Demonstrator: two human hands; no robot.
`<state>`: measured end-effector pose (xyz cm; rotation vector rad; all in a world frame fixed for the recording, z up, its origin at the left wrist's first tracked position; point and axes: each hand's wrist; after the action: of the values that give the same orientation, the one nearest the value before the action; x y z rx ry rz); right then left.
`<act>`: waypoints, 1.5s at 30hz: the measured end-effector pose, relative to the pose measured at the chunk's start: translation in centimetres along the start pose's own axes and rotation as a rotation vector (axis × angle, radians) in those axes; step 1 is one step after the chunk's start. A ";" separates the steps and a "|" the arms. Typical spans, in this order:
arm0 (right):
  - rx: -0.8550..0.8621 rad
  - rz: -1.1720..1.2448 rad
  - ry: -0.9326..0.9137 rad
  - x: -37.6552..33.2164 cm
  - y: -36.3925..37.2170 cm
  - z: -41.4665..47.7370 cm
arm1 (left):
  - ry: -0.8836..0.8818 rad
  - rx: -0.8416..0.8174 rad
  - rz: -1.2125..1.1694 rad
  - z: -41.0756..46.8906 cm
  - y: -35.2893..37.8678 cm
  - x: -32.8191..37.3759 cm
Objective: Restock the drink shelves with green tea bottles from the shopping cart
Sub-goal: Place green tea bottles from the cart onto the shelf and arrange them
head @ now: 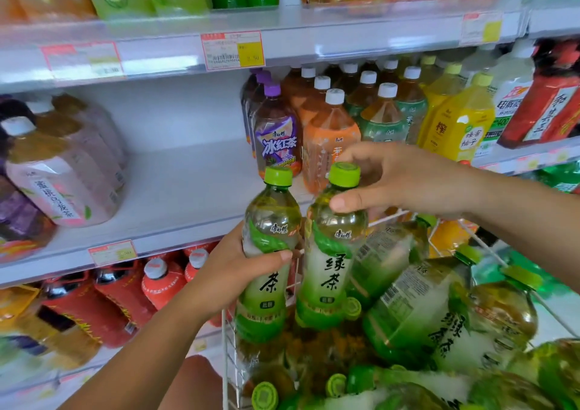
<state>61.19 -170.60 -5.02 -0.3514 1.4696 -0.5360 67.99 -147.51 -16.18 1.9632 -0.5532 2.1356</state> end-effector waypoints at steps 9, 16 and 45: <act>0.211 -0.083 0.034 6.7 3.9 1.3 | -0.056 -0.016 -0.014 1.1 2.6 -0.3; 0.023 0.044 0.308 10.6 5.2 0.2 | -0.125 0.082 -0.066 1.9 2.8 -1.3; 0.751 0.314 -0.629 -18.0 -5.0 11.8 | 0.593 0.497 -0.017 10.7 -10.5 21.7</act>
<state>71.98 -166.18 13.78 0.2886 0.6249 -0.6090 79.52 -144.53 7.34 1.3602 0.1098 2.8593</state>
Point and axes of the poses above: each hand's wrist, its own z-axis towards the middle knuckle, its own y-axis out of the palm, x = y × z, and after that the axes turned 15 degrees about x, right-handed
